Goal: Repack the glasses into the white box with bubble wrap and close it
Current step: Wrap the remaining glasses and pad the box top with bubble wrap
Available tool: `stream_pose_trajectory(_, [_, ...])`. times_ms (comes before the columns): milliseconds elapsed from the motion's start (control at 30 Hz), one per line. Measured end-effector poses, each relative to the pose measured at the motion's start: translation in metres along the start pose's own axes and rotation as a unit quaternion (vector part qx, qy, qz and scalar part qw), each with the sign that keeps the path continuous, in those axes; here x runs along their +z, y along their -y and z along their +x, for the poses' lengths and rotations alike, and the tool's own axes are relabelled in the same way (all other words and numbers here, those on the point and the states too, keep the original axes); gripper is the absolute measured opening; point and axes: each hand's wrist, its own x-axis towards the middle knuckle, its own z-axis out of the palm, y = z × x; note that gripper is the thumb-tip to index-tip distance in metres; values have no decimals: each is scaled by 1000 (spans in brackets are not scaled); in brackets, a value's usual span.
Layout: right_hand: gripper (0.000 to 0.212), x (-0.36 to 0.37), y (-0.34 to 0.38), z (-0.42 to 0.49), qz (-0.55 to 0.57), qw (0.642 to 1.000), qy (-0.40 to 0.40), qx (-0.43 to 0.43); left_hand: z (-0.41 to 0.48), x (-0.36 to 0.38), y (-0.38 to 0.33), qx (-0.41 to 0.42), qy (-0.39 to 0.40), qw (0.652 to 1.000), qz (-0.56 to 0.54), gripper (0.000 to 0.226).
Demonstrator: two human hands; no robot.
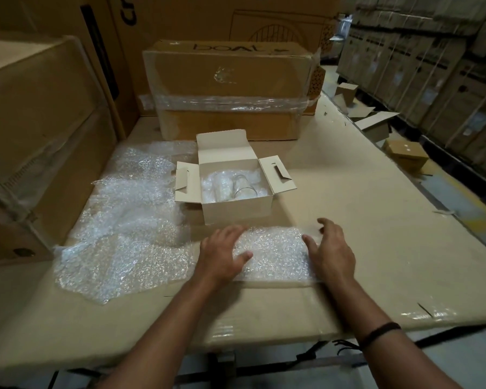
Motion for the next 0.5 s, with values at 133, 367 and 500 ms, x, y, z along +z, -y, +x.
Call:
stream_pose_trajectory(133, [60, -4, 0, -13, -65, 982, -14, -179, -4, 5, 5, -22, 80, 984, 155, 56])
stream_pose_trajectory(367, [118, 5, -5, -20, -224, 917, 265, -198, -12, -2, 14, 74, 32, 995, 51, 71])
stream_pose_trajectory(500, [119, -6, -6, -15, -191, 917, 270, -221, -21, -2, 22, 133, 72, 987, 61, 68])
